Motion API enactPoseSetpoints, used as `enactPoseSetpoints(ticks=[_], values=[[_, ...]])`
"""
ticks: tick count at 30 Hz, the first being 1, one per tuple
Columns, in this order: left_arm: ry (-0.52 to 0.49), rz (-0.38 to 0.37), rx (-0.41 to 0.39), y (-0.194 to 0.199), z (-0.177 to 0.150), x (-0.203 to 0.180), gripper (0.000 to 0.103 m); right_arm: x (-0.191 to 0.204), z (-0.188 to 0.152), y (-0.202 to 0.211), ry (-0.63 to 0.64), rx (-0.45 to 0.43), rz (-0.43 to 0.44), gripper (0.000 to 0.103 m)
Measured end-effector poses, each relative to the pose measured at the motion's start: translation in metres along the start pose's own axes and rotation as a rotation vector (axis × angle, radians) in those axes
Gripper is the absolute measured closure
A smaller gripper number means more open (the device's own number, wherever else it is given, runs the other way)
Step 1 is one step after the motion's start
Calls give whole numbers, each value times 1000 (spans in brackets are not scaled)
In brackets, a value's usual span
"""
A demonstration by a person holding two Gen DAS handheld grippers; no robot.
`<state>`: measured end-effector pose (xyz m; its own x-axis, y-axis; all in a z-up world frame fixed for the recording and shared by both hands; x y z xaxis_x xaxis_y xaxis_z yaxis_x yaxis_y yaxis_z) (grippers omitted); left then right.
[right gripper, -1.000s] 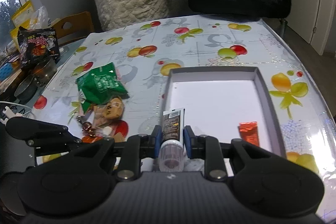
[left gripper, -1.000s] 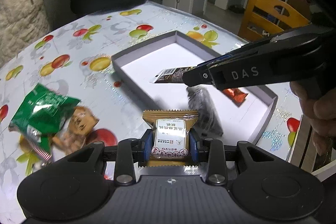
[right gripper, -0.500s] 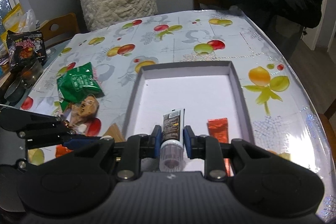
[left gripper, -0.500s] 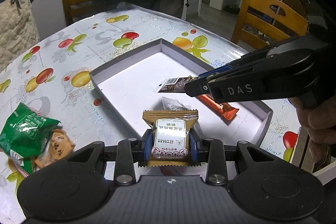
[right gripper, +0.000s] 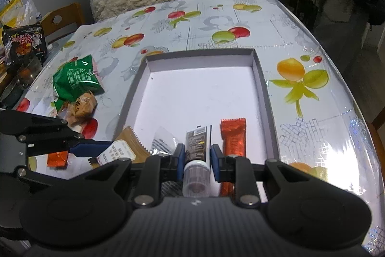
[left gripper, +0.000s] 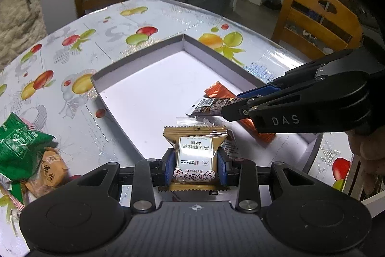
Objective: Organize snacks
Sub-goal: 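Carry tan packet with left tool while right tool carries brown tube into box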
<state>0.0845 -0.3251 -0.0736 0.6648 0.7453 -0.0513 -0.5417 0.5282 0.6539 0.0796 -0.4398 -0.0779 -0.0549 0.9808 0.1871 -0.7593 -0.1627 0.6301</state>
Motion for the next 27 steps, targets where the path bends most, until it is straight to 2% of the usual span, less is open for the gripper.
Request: enactPoseSetpoints(ticks=[18,27], values=[[15,20,23,-18,-2,1,66,-11,-13,-22,7,61,8,81],[24,2,35,-24,-4,0,61,-10,-11,-26,7,74,1,80]])
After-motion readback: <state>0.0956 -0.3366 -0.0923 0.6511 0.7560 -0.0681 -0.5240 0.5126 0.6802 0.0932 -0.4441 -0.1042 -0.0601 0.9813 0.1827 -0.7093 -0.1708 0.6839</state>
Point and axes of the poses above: each gripper's, at about its wrist camera, not at the fingertips, and y roughly against the way its jaws point, x to its left, z to its top, the point moved 7 cm from there along -y, roughly the way its jaws point, and after that the axes turned 13 degrees about -x, right-handed, at the moved point
